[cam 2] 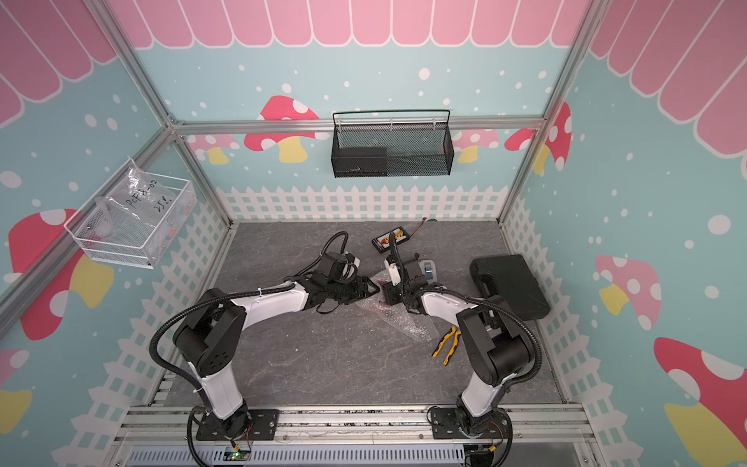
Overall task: Wrap mugs in bubble wrap
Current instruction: Wrap the mug in bubble wrap.
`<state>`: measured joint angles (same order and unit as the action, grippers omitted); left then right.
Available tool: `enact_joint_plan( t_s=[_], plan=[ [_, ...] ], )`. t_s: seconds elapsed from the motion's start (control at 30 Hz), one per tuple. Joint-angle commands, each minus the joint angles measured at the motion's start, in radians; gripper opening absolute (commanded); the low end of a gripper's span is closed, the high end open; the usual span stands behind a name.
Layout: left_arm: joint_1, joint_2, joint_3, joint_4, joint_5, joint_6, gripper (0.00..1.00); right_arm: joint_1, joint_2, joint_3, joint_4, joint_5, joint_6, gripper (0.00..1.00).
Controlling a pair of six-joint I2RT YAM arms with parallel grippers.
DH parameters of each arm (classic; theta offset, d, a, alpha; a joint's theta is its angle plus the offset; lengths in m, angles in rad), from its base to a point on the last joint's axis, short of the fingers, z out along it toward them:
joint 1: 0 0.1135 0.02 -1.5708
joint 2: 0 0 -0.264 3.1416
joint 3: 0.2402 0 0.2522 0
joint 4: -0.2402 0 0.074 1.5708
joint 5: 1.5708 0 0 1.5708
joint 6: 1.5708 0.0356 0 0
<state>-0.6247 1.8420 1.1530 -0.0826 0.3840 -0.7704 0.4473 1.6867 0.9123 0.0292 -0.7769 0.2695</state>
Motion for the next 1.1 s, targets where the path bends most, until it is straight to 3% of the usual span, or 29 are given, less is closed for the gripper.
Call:
enact_joint_plan(
  t_s=[0.0,0.27,0.4,0.6,0.73,0.9,1.07],
  plan=[
    [-0.017,0.011,0.058,-0.145,-0.104,0.042,0.6,0.008,0.027,-0.006,-0.05,0.031,-0.027,0.55],
    [-0.045,0.125,0.146,-0.301,-0.235,0.087,0.55,0.008,-0.031,0.004,-0.04,0.045,-0.016,0.58],
    [-0.056,0.2,0.216,-0.397,-0.295,0.126,0.51,0.002,-0.134,0.003,-0.04,0.088,-0.019,0.64],
    [-0.056,0.197,0.288,-0.516,-0.364,0.207,0.38,-0.109,-0.282,-0.035,-0.001,0.043,-0.029,0.74],
    [-0.055,0.195,0.348,-0.624,-0.399,0.293,0.3,-0.228,-0.216,-0.051,0.079,-0.058,0.018,0.72],
    [-0.056,0.235,0.428,-0.731,-0.404,0.352,0.27,-0.253,-0.111,0.013,0.085,-0.106,-0.032,0.72],
    [-0.065,0.265,0.477,-0.764,-0.395,0.377,0.25,-0.3,-0.097,0.029,0.102,-0.112,-0.024,0.76]
  ],
)
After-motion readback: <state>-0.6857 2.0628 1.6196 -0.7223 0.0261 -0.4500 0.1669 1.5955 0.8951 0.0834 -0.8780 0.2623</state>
